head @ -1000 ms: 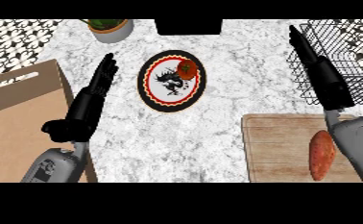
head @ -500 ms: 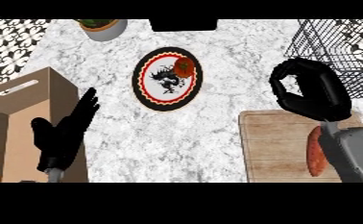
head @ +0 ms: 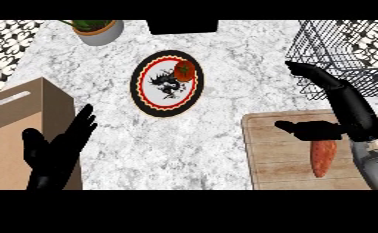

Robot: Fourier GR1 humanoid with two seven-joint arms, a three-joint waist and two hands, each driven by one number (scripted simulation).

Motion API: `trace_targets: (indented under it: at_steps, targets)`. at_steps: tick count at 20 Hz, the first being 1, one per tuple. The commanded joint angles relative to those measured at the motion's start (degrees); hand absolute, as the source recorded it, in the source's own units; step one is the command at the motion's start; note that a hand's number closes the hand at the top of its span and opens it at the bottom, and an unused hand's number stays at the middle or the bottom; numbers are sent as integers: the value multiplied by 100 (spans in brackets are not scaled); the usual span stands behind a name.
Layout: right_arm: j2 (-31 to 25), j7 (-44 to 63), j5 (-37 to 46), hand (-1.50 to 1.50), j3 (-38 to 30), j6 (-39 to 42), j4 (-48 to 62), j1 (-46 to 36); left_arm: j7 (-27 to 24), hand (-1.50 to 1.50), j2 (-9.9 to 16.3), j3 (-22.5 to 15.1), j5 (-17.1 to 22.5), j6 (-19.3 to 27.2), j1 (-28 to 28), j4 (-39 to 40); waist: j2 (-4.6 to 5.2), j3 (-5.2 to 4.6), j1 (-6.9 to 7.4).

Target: Pick the sweet potato from the cutting board and place it in the basket

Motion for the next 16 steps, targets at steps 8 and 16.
trace_targets:
  at_steps: [8, 16]
  targets:
    - [-3041, 1992, 452, -150, -830, 1351, -873, -403, 115, 0, 79, -1, -12, 73, 620, 531, 81, -230, -133]
    - [-4434, 2417, -837, -150, -1137, 3462, -1077, -155, 201, 0, 46, 50, -36, 174, 517, 475, 108, -206, -152]
